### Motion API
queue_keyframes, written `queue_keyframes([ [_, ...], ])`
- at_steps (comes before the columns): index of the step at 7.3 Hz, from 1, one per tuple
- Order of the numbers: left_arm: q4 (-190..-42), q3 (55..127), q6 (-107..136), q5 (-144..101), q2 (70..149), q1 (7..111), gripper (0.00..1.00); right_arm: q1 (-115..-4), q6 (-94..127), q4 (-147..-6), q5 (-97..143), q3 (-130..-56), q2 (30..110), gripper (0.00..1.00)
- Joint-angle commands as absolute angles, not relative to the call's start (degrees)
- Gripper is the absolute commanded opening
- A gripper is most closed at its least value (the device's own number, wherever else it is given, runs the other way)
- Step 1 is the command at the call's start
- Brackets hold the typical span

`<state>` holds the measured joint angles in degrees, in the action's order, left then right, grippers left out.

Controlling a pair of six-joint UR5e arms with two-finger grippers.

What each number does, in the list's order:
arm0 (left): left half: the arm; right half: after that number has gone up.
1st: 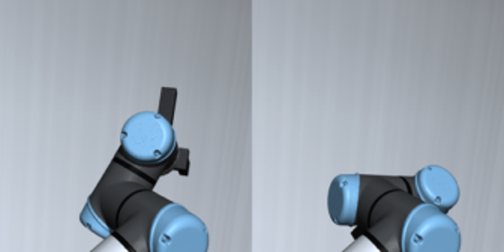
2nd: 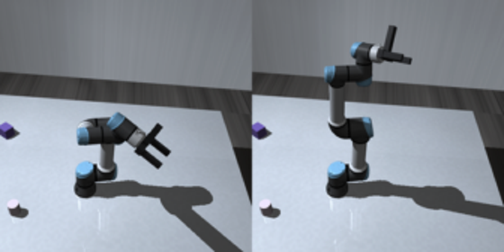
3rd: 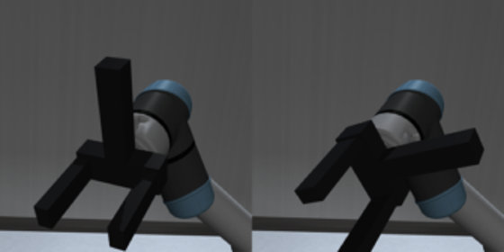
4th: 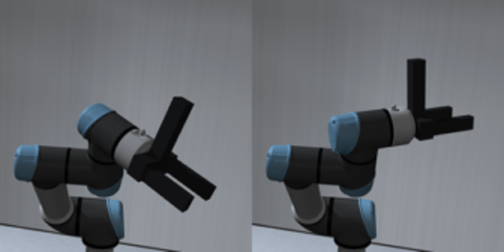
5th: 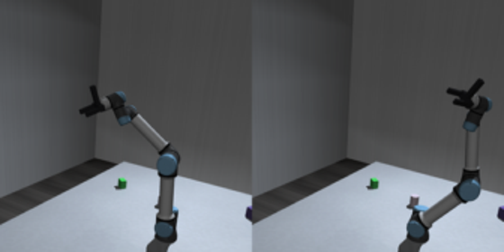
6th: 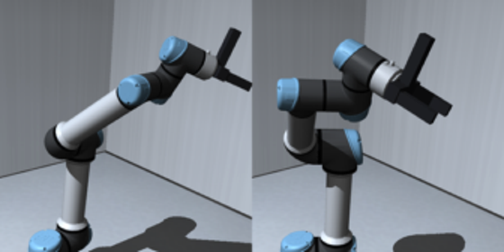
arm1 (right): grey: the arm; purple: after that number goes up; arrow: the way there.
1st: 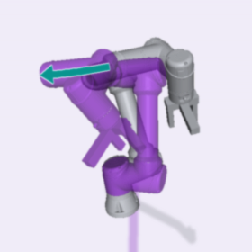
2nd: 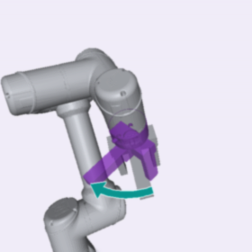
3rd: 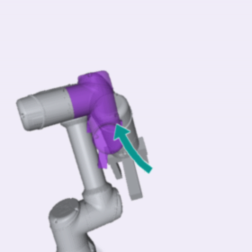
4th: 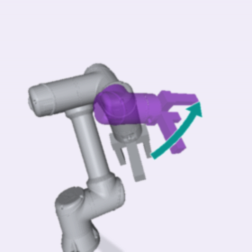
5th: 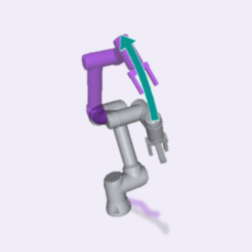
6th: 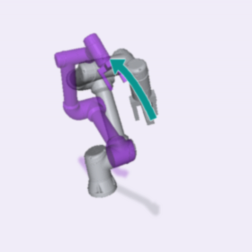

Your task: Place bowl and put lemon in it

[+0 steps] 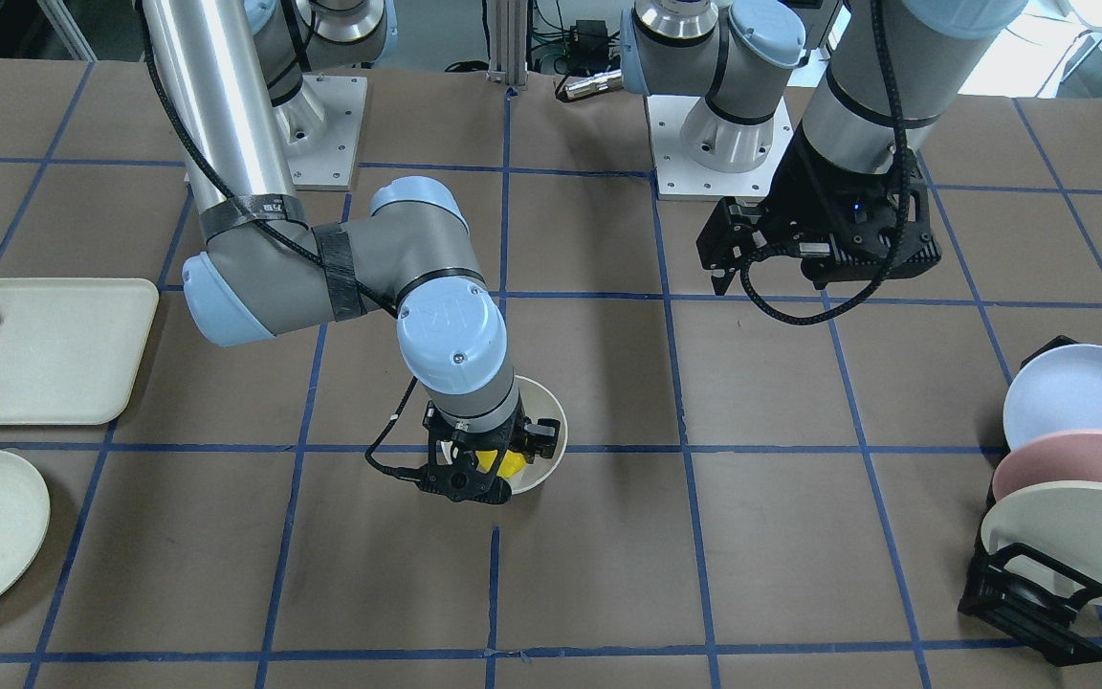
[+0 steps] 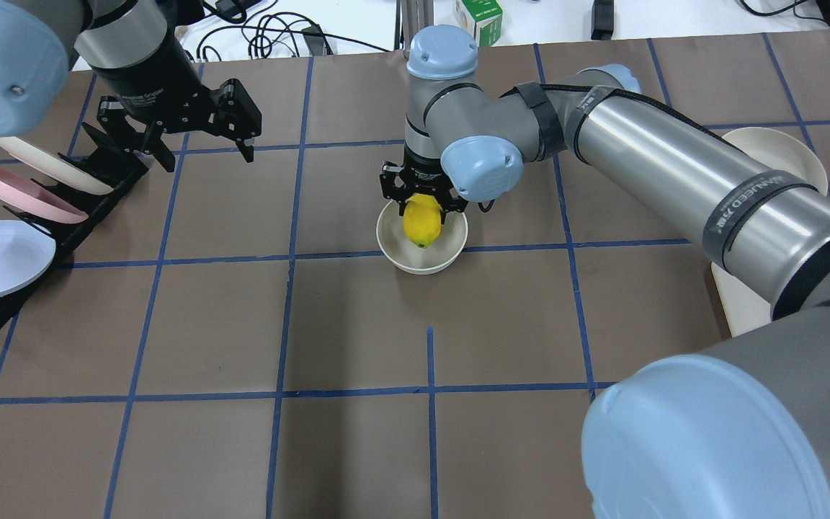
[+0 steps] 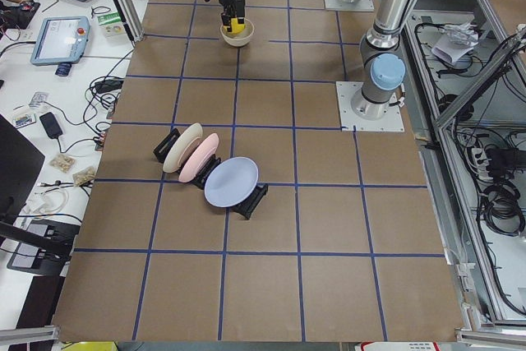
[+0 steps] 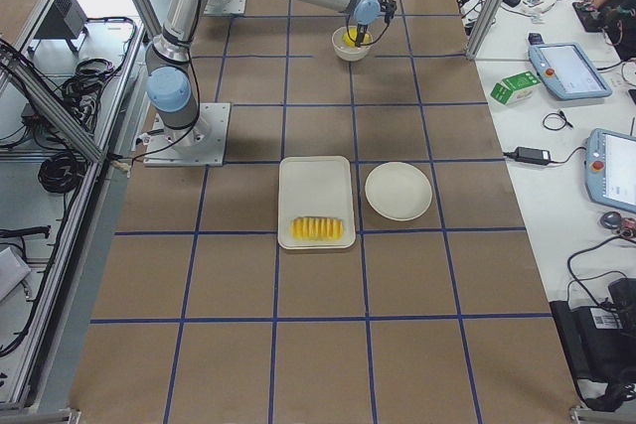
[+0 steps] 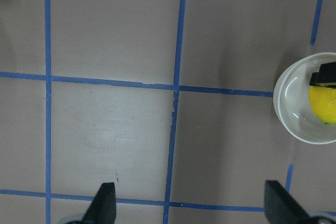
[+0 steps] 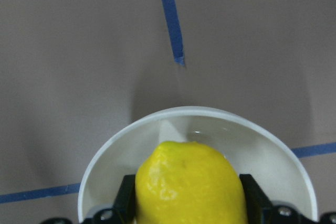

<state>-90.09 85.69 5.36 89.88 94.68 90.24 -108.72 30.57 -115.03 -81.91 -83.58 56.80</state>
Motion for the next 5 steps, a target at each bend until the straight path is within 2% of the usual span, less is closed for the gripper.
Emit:
queue_keyframes([
  [1, -90.1, 85.7, 5.5, 89.9, 94.6, 90.3, 1.00, -108.7, 30.6, -115.4, -81.3, -83.8, 55.9, 0.02],
  [3, -90.1, 85.8, 5.3, 90.0, 94.5, 90.3, 1.00, -108.7, 30.5, -115.5, -81.4, -85.7, 55.9, 0.15],
  [4, -90.1, 85.8, 5.3, 90.0, 94.4, 89.9, 1.00, -108.7, 30.5, -115.8, -81.5, -86.0, 55.9, 0.44],
  [5, -90.1, 85.8, 5.3, 89.9, 94.5, 90.0, 1.00, -108.7, 30.8, -116.4, -81.4, -86.0, 55.9, 0.64],
])
